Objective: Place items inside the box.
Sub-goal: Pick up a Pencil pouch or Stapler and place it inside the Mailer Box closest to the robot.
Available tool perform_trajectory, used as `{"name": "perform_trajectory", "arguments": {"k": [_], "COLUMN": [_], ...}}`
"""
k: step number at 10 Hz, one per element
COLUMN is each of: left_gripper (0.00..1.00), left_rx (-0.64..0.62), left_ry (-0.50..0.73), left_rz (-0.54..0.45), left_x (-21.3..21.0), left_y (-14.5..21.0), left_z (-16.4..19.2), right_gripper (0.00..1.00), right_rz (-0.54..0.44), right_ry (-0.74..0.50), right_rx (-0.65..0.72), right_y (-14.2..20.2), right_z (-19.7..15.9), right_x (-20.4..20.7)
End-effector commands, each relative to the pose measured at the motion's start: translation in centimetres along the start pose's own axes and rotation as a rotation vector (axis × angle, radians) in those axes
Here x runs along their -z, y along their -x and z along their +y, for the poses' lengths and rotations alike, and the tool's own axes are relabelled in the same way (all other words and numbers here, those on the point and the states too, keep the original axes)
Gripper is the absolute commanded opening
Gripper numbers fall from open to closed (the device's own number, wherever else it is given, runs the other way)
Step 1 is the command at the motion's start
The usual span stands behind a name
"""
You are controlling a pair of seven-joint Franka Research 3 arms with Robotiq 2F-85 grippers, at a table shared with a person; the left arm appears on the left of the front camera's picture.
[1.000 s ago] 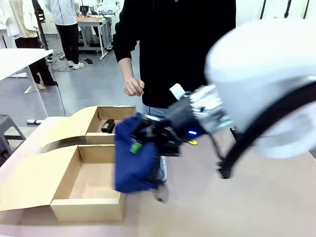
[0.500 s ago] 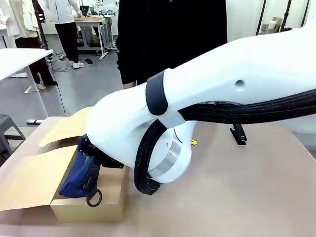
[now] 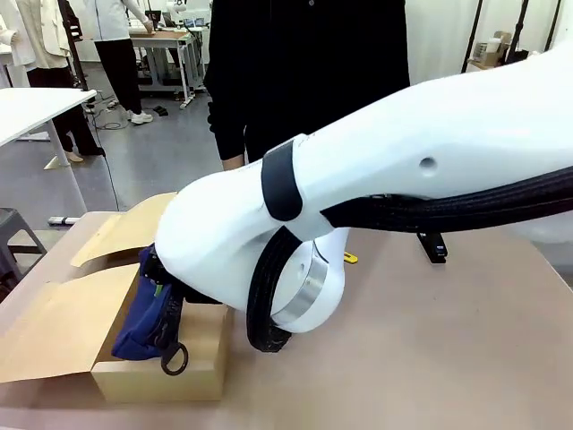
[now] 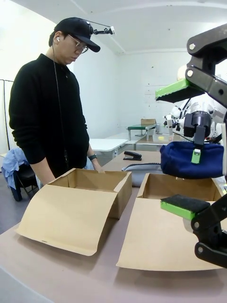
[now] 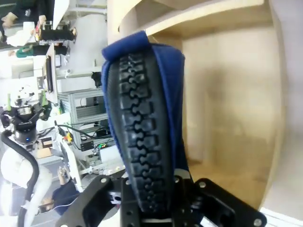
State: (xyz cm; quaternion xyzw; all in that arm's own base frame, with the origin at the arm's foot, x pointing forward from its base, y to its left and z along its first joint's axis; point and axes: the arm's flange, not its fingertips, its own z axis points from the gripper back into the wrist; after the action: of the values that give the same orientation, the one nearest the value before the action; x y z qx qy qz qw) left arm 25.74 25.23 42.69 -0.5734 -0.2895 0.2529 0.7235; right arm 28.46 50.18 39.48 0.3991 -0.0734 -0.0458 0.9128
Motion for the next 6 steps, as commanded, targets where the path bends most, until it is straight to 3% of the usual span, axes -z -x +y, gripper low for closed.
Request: {"name": "perform_trajectory", "arguments": {"k": [1, 6], "left_gripper": [1.0, 1.0], "left_rx": [0.021, 0.021], "left_ry": [0.028, 0.028], "left_rz": [-0.011, -0.011], "left_x": [0.1, 0.1], "left_y": [0.0, 0.0], "left_z": [0.0, 0.0], "right_gripper": [0.07, 0.07], "right_rz": [-0.035, -0.052], "right_ry": [0.032, 0.149], "right_rx": [-0.039, -0.014], "right_y": [-1.5, -2.3], "right_z": [3.8, 3.2], "right_x": [2.3, 6.4]}}
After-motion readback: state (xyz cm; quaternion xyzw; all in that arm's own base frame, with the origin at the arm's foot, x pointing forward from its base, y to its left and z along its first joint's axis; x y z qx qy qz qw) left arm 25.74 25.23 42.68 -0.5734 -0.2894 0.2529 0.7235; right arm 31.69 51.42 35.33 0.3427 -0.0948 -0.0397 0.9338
